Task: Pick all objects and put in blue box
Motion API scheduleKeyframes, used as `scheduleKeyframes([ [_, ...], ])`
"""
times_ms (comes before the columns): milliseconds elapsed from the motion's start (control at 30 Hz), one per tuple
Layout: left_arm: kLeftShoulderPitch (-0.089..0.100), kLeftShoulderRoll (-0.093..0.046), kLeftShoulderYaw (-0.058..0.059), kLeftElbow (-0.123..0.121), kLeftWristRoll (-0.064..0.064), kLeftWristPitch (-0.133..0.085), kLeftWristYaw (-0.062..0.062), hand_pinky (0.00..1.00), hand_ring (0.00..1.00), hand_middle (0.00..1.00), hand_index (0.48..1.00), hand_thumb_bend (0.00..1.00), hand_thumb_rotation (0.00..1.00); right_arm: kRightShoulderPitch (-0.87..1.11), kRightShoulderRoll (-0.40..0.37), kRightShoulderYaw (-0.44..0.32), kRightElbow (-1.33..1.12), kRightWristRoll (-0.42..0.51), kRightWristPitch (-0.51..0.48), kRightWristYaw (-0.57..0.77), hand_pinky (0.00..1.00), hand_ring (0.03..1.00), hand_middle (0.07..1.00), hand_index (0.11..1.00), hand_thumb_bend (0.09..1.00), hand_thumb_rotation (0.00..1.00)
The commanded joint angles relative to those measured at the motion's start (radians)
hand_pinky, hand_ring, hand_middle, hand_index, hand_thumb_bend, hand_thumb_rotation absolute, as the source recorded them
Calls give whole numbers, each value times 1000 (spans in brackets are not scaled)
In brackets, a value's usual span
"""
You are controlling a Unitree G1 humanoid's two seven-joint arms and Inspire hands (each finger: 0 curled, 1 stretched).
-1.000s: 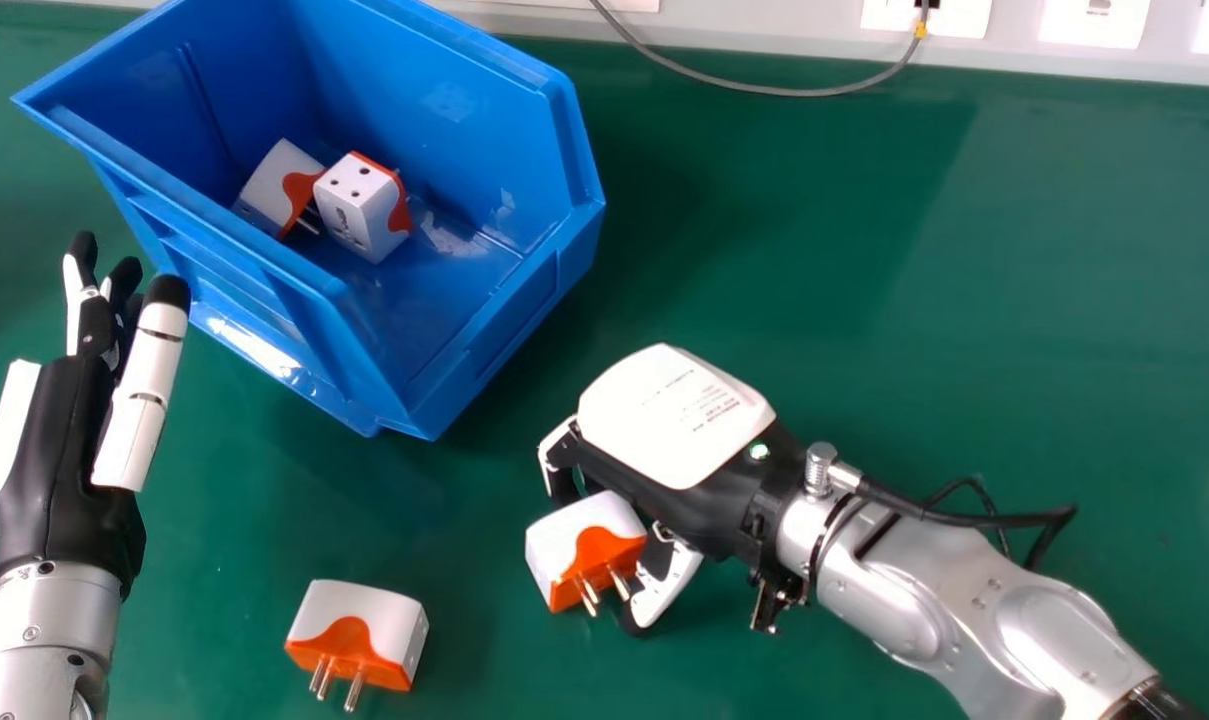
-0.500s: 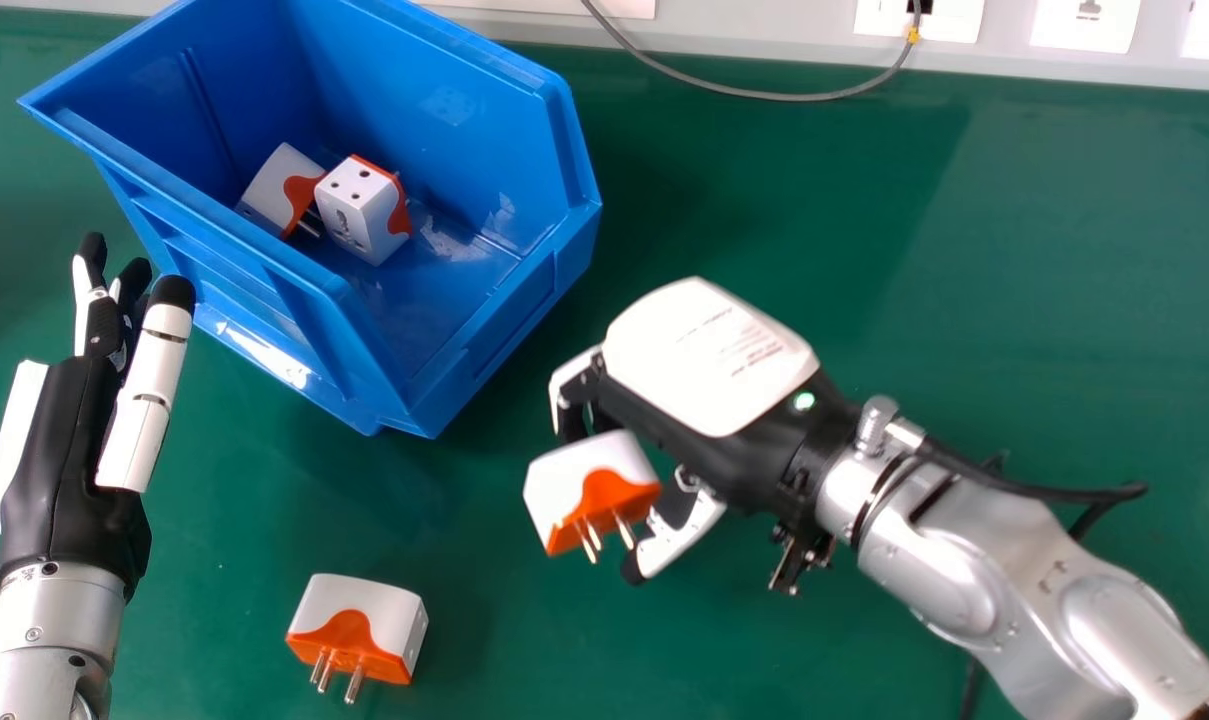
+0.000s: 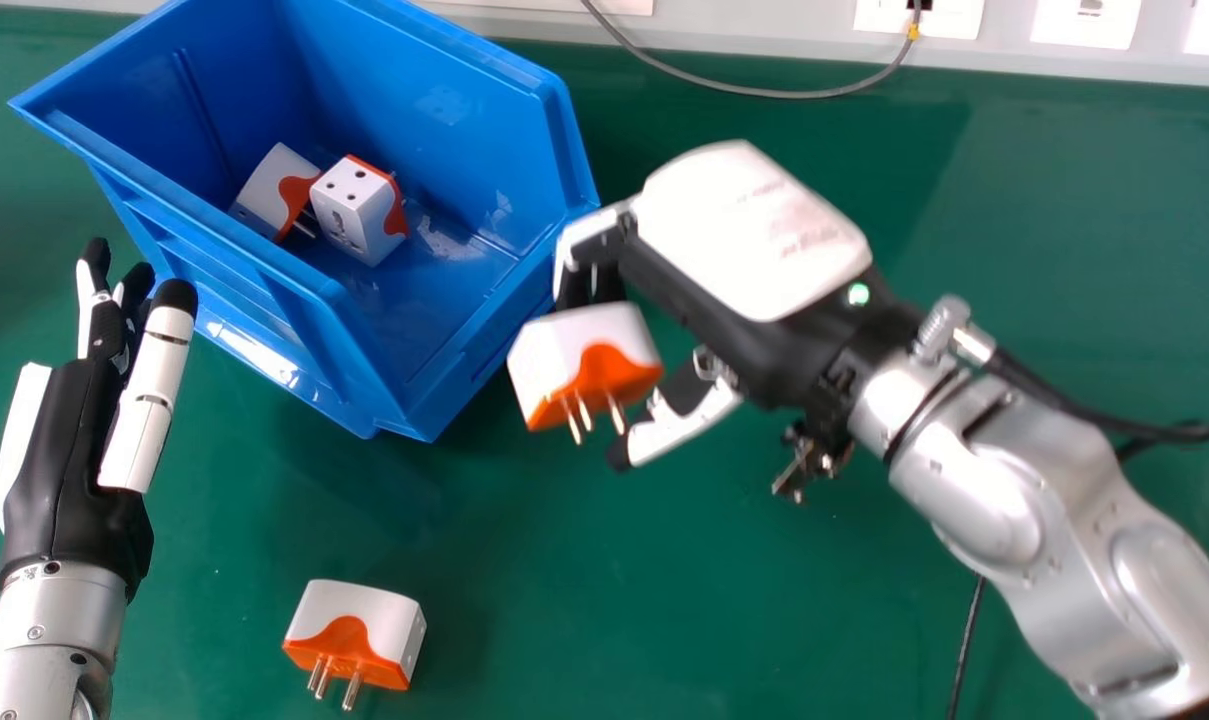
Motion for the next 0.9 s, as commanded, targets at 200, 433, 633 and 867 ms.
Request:
scheduleKeyframes([
  [200,-2,10,-4,-27,23,-17,18,1000,1000,1000,1000,406,867,-197,45,-13,108,-11,2,-44,23,61,112,469,488,138],
  [433,-4,12,-4,-10,31,-32,15,1000,1000,1000,1000,443,867,-371,139,27,300,-44,-5,-118,20,58,116,474,492,133],
  [633,-5,3,0,-13,16,-21,11,1000,1000,1000,1000,423,866,-541,205,72,503,-75,-19,-192,17,52,114,481,495,129],
  [867,11,-12,0,-35,13,-21,21,1000,1000,1000,1000,412,865,-732,302,127,762,-98,23,-227,78,97,176,481,495,126],
])
